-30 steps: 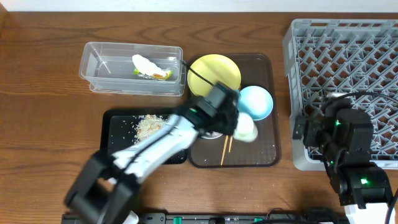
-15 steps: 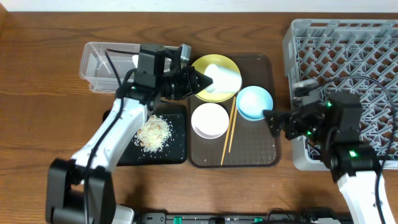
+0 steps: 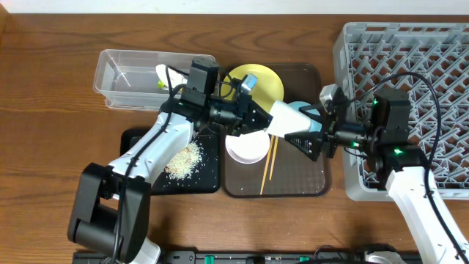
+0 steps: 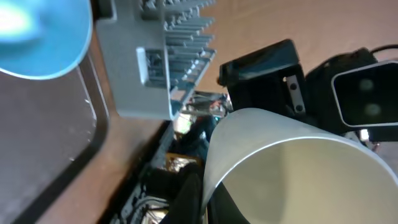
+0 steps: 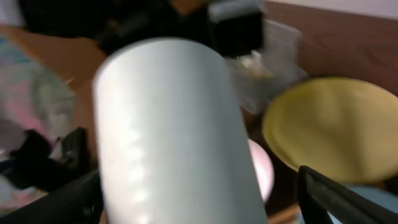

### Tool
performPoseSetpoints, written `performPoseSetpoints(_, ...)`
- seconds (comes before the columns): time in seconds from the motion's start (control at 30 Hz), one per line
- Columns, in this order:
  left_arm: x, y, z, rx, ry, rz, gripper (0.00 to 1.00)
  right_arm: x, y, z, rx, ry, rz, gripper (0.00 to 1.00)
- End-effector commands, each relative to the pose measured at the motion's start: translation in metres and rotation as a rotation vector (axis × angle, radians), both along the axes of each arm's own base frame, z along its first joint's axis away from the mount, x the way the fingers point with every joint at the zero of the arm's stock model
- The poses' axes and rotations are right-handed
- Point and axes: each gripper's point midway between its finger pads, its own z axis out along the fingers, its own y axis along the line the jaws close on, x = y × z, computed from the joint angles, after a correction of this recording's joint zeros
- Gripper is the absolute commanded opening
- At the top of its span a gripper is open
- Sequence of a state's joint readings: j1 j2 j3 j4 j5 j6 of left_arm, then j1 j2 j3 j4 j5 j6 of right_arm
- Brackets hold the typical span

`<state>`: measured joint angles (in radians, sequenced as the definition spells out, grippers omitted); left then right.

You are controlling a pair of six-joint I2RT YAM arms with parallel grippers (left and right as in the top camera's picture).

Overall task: Sort waste into correct bins and load items into the dishwasher rack
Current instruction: 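Hand the white cup from the left gripper to the right gripper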

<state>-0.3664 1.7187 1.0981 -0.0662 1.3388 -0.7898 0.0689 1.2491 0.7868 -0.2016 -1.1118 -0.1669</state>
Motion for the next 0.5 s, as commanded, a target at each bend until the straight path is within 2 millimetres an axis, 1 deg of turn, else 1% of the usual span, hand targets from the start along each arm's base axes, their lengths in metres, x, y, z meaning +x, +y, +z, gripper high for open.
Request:
performPoseSetpoints(0.0, -0.005, -0.001, 0.009, -0.035, 0.021, -0.036, 0.06, -0.014, 0.009, 0.016, 0.07, -0.024, 0.107, 0.91)
performPoseSetpoints(0.13, -0.004, -0.002, 0.012, -0.044, 0.03, -0.037, 0.06, -0.016, 0.009, 0.014, 0.069, -0.004, 0.106, 0.84)
performPoseSetpoints(0.23, -0.002, -0.003, 0.016, -0.052, 0.036, -0.033, 0.06, -0.017, 0.009, 0.013, 0.069, 0.002, 0.106, 0.73)
performPoseSetpoints(0.47, -0.001, -0.004, 0.019, -0.064, 0.025, -0.037, 0.06, -0.014, 0.009, 0.014, 0.063, -0.011, 0.098, 0.69)
